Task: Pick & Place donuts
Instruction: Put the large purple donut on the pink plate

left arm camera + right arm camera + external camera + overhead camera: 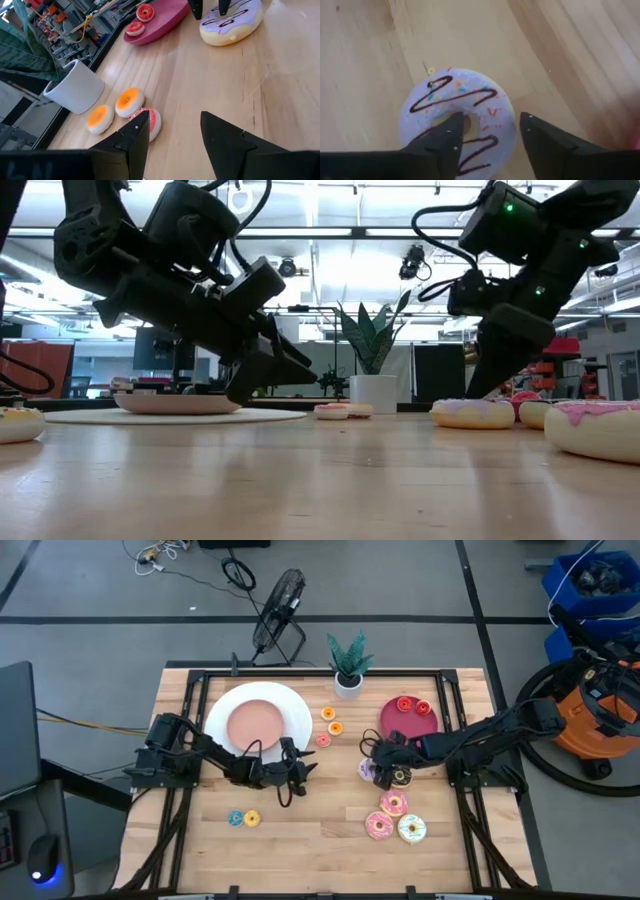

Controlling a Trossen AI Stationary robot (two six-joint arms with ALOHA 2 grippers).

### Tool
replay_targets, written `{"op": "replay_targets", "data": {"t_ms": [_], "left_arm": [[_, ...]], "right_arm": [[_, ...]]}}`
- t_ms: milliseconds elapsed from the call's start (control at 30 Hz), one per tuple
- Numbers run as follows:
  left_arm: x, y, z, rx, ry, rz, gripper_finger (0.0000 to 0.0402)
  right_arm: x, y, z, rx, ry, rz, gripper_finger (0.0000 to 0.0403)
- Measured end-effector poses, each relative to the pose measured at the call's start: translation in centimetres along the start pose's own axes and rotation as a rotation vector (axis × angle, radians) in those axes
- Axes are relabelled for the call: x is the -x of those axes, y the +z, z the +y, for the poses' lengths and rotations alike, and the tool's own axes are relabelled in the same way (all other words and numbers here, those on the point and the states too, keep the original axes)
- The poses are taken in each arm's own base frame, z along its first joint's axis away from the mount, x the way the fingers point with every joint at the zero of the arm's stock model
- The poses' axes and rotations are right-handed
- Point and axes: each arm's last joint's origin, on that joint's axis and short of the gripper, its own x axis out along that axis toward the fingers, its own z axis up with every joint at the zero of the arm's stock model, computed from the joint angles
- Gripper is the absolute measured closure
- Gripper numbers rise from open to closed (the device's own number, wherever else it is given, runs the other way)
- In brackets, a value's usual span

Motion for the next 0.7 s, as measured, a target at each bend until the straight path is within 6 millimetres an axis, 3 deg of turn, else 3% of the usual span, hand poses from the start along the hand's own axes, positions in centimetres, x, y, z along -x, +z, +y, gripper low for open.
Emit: {"op": "replay_targets", "data": {"t_ms": [167,333,433,700], "left_arm": [[0.00,0.05,-0.09,0.007,-0.033,-0.012,0.0220],[-0.10,0.04,-0.04,0.031,-0.061,-0.019,0.0220],[-0.10,0.04,-0.04,0.031,-0.061,-0.019,0.0220],[-0.10,0.05,-0.05,0.031,-0.064,-0.021,0.0220]], "right_arm": [[-0.15,-0.20,-0.04,0.006,-0.009,0.020,0.0271],[-0.57,-0.32,0.09,0.005,0.006,0.043,0.0281],[-0.58,-0.30,0.14,-0.015,0.021,0.046,0.0253],[-0.30,0.33,0.40,-0.024,0.035,0.049,0.0130]]}}
